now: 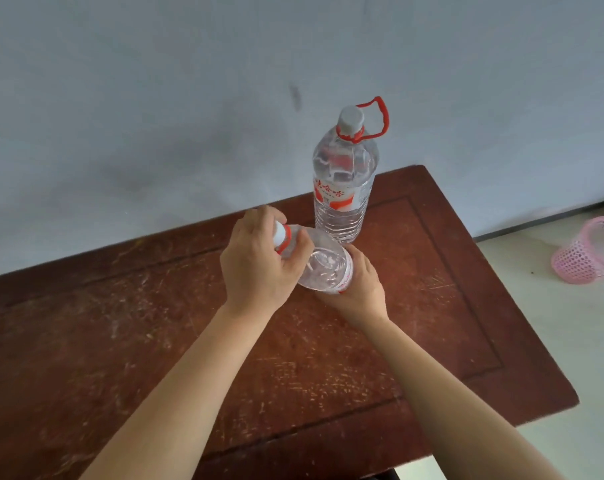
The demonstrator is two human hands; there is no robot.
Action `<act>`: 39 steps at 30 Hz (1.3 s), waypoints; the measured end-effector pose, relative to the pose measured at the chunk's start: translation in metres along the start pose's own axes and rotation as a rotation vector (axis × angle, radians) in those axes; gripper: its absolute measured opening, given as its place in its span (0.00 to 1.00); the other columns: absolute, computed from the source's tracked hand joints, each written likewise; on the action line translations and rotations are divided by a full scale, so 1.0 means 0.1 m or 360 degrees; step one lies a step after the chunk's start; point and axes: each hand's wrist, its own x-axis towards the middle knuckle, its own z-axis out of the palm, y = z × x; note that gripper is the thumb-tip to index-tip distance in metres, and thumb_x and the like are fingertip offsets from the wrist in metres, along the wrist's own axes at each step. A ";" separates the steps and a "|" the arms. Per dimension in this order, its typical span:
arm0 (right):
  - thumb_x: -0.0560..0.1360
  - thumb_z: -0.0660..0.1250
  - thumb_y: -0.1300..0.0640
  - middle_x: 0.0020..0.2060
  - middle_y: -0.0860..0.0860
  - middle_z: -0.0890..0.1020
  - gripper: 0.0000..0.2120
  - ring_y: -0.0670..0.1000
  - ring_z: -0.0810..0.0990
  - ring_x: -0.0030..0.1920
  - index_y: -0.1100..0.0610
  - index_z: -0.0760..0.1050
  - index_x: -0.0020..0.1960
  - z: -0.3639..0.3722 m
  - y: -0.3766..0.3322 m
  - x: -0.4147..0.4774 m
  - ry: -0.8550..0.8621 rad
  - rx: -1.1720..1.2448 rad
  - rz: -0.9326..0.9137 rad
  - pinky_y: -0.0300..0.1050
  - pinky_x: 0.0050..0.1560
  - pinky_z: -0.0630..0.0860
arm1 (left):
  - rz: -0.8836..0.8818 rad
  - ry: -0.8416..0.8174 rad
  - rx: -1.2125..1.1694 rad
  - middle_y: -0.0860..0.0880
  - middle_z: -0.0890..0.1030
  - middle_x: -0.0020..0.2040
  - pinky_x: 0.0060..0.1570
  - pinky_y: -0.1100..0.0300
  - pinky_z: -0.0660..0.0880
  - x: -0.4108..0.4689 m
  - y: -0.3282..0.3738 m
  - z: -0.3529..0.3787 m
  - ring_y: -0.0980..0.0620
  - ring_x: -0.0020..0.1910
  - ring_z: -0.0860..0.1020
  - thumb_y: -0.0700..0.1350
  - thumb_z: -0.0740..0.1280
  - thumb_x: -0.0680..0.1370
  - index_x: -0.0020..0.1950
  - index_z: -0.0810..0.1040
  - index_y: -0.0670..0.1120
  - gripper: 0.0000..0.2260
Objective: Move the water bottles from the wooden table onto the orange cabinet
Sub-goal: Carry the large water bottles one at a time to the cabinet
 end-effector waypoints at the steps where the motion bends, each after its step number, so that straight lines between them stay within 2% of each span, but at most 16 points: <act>1: 0.62 0.79 0.33 0.67 0.44 0.76 0.43 0.49 0.74 0.68 0.45 0.67 0.72 0.03 -0.06 -0.02 -0.0001 -0.0084 -0.0046 0.52 0.66 0.74 | -0.0091 0.0013 -0.0024 0.49 0.78 0.41 0.35 0.63 0.71 -0.08 -0.13 -0.07 0.51 0.37 0.76 0.56 0.69 0.75 0.48 0.75 0.44 0.15; 4: 0.63 0.73 0.29 0.65 0.47 0.78 0.42 0.54 0.75 0.67 0.48 0.70 0.70 0.18 -0.18 -0.03 -0.0005 -0.0353 -0.0219 0.60 0.68 0.72 | -0.0453 0.0024 -0.0126 0.50 0.78 0.40 0.34 0.71 0.65 -0.36 -0.62 -0.25 0.54 0.36 0.75 0.61 0.65 0.75 0.47 0.75 0.45 0.19; 5: 0.62 0.73 0.29 0.64 0.48 0.78 0.42 0.56 0.74 0.67 0.48 0.71 0.70 0.20 -0.21 -0.01 -0.0010 -0.0446 -0.0251 0.62 0.67 0.71 | -0.0556 0.0003 -0.0141 0.50 0.79 0.40 0.34 0.70 0.64 -0.43 -0.77 -0.27 0.53 0.36 0.75 0.61 0.65 0.75 0.47 0.75 0.45 0.18; 8: 0.63 0.75 0.32 0.64 0.51 0.76 0.39 0.59 0.71 0.67 0.46 0.70 0.69 0.39 -0.31 -0.07 -0.0133 -0.0785 -0.0360 0.64 0.68 0.67 | -0.0961 -0.0149 -0.0163 0.53 0.77 0.37 0.35 0.59 0.67 -0.84 -1.16 -0.35 0.48 0.39 0.78 0.57 0.67 0.79 0.47 0.74 0.46 0.14; 11: 0.66 0.74 0.37 0.69 0.52 0.71 0.39 0.60 0.64 0.72 0.43 0.65 0.73 0.45 -0.39 -0.13 -0.0397 -0.1130 -0.0410 0.64 0.71 0.59 | -0.1413 -0.0300 -0.0190 0.55 0.75 0.36 0.40 0.56 0.67 -1.22 -1.32 -0.34 0.45 0.43 0.78 0.58 0.64 0.80 0.49 0.74 0.44 0.16; 13: 0.67 0.74 0.38 0.70 0.51 0.69 0.40 0.59 0.61 0.73 0.41 0.62 0.74 0.51 -0.44 -0.20 -0.0540 -0.1295 -0.0414 0.63 0.71 0.57 | -0.1502 -0.0449 -0.0090 0.54 0.76 0.36 0.47 0.51 0.72 -1.45 -1.44 -0.36 0.44 0.44 0.78 0.61 0.60 0.80 0.50 0.74 0.46 0.18; 15: 0.67 0.75 0.38 0.70 0.50 0.68 0.41 0.60 0.60 0.72 0.39 0.60 0.74 0.58 -0.47 -0.30 -0.0620 -0.1454 -0.0432 0.63 0.69 0.57 | -0.1369 -0.0631 0.0153 0.52 0.79 0.41 0.58 0.46 0.69 -1.64 -1.56 -0.36 0.44 0.50 0.77 0.58 0.58 0.82 0.50 0.76 0.47 0.16; 16: 0.66 0.75 0.38 0.69 0.51 0.67 0.41 0.60 0.60 0.72 0.39 0.59 0.74 0.63 -0.48 -0.36 -0.0645 -0.1517 -0.0434 0.63 0.68 0.57 | -0.1234 -0.0662 0.0239 0.51 0.80 0.46 0.58 0.44 0.68 -1.74 -1.62 -0.35 0.45 0.53 0.76 0.55 0.58 0.82 0.51 0.78 0.47 0.14; 18: 0.65 0.76 0.38 0.69 0.51 0.67 0.42 0.61 0.59 0.72 0.38 0.59 0.73 0.63 -0.48 -0.47 -0.0639 -0.1550 -0.0394 0.63 0.67 0.58 | -0.0923 -0.0634 0.0278 0.50 0.80 0.52 0.56 0.44 0.69 -1.81 -1.64 -0.30 0.46 0.55 0.76 0.54 0.57 0.82 0.52 0.79 0.48 0.15; 21: 0.64 0.76 0.37 0.70 0.52 0.67 0.43 0.61 0.59 0.72 0.39 0.60 0.73 0.62 -0.48 -0.58 -0.0610 -0.1534 -0.0371 0.65 0.68 0.59 | -0.0636 -0.0765 0.0244 0.48 0.81 0.52 0.51 0.48 0.74 -1.76 -1.65 -0.23 0.47 0.49 0.80 0.59 0.51 0.83 0.57 0.79 0.46 0.23; 26: 0.63 0.77 0.33 0.70 0.53 0.66 0.45 0.63 0.60 0.73 0.39 0.60 0.74 0.57 -0.45 -0.64 -0.0574 -0.1468 -0.0380 0.68 0.68 0.64 | -0.0401 -0.0946 0.0437 0.46 0.79 0.51 0.44 0.52 0.77 -1.67 -1.54 -0.11 0.46 0.47 0.80 0.69 0.39 0.80 0.60 0.77 0.47 0.36; 28: 0.64 0.75 0.31 0.72 0.54 0.65 0.46 0.63 0.59 0.74 0.39 0.59 0.75 0.54 -0.46 -0.64 -0.0603 -0.1469 -0.0373 0.67 0.67 0.65 | -0.0349 -0.0980 0.0472 0.46 0.79 0.55 0.42 0.52 0.78 -1.68 -1.55 -0.09 0.46 0.49 0.80 0.76 0.41 0.75 0.64 0.75 0.47 0.41; 32: 0.65 0.71 0.26 0.75 0.53 0.61 0.49 0.62 0.55 0.76 0.38 0.54 0.78 0.51 -0.48 -0.62 -0.0672 -0.1470 -0.0391 0.66 0.68 0.65 | -0.0260 -0.1084 0.0491 0.47 0.77 0.66 0.48 0.48 0.80 -1.69 -1.58 -0.11 0.46 0.58 0.80 0.84 0.51 0.65 0.76 0.64 0.49 0.51; 35: 0.65 0.69 0.25 0.74 0.52 0.63 0.48 0.62 0.57 0.76 0.39 0.55 0.78 0.49 -0.45 -0.56 -0.0708 -0.1434 -0.0462 0.66 0.68 0.65 | -0.0275 -0.1079 0.0529 0.48 0.79 0.63 0.49 0.49 0.81 -1.71 -1.58 -0.09 0.46 0.56 0.82 0.85 0.51 0.64 0.76 0.65 0.50 0.52; 39: 0.58 0.73 0.25 0.66 0.53 0.74 0.49 0.64 0.68 0.70 0.43 0.64 0.73 0.50 -0.30 -0.51 -0.0690 -0.1361 -0.0648 0.68 0.61 0.70 | -0.0227 -0.0979 0.0546 0.47 0.83 0.51 0.35 0.51 0.81 -1.76 -1.58 -0.07 0.46 0.40 0.84 0.84 0.53 0.66 0.69 0.73 0.48 0.48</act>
